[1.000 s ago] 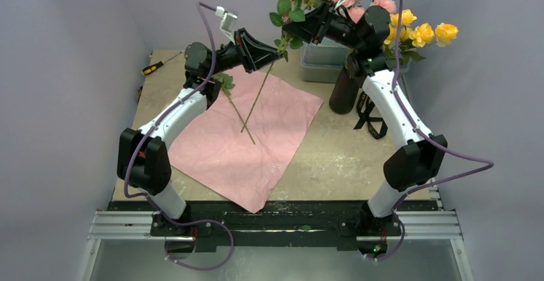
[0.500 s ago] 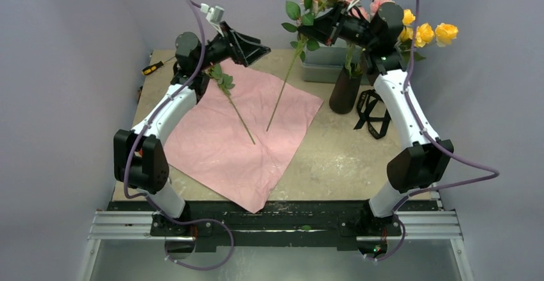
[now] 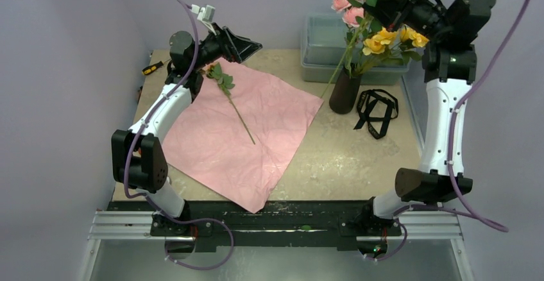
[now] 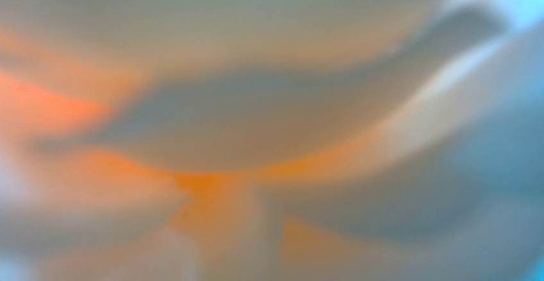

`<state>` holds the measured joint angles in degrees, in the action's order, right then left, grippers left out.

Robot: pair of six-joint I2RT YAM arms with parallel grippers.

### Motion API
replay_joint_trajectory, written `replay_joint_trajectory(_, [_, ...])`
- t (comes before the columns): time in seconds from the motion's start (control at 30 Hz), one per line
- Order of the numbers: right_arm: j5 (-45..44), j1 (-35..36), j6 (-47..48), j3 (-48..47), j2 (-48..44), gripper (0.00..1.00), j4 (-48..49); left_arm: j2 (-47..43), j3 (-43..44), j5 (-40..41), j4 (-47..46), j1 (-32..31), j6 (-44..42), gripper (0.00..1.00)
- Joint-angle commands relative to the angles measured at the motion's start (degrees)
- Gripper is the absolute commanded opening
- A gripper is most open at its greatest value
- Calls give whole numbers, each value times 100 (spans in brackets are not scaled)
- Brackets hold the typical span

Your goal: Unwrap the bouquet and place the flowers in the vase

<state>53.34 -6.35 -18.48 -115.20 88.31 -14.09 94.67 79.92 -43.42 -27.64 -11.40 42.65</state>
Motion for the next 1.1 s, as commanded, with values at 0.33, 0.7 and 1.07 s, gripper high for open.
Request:
replay_joint_trajectory(0.33, [-1065, -314, 1373, -1225, 27, 0, -754, -111, -59, -12, -123, -3, -125, 100])
replay_joint_trajectory(0.7, [-1341, -311, 1795, -1368, 211, 0, -788, -101, -51, 21, -129, -3, -222, 100])
replay_joint_trajectory(1.07, [-1353, -314, 2067, -1347, 182, 0, -728, 41, -57, 0, -266, -3, -63, 100])
